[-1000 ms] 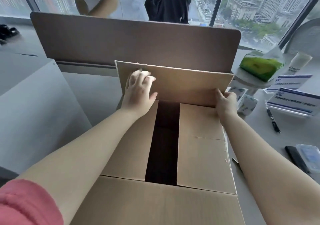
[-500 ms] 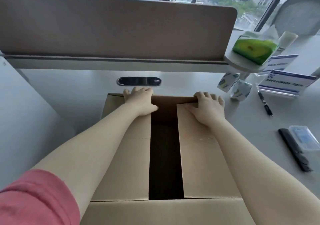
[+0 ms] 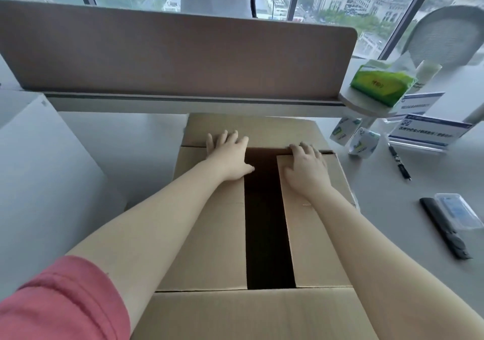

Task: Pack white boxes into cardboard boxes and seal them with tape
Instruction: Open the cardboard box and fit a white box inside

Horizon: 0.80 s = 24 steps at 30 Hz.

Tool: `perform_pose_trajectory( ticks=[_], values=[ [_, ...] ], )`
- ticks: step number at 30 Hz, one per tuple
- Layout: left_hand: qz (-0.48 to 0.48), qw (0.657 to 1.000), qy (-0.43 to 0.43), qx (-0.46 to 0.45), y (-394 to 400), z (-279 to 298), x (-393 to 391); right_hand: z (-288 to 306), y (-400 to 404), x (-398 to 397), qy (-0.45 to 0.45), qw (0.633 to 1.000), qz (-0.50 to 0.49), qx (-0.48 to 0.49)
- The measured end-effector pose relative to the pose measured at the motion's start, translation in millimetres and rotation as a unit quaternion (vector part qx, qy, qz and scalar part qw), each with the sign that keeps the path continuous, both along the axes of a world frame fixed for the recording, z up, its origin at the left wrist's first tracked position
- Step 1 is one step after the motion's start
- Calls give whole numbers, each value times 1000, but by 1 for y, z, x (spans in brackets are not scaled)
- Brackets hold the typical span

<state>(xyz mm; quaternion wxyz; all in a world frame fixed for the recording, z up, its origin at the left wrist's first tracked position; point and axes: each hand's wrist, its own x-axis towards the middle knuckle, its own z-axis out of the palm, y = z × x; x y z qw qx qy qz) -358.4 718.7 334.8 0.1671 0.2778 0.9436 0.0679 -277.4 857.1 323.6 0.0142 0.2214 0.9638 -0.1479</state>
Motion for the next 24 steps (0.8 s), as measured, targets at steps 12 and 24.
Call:
perform_pose_trajectory(
  ticks=[12,24],
  values=[
    [-76,984,146,-69,-22,42,79,56,-36,59,41,993,84,69],
    [14,812,228,-536,-43,70,115,96,-59,92,-268,872,67,404]
  ],
)
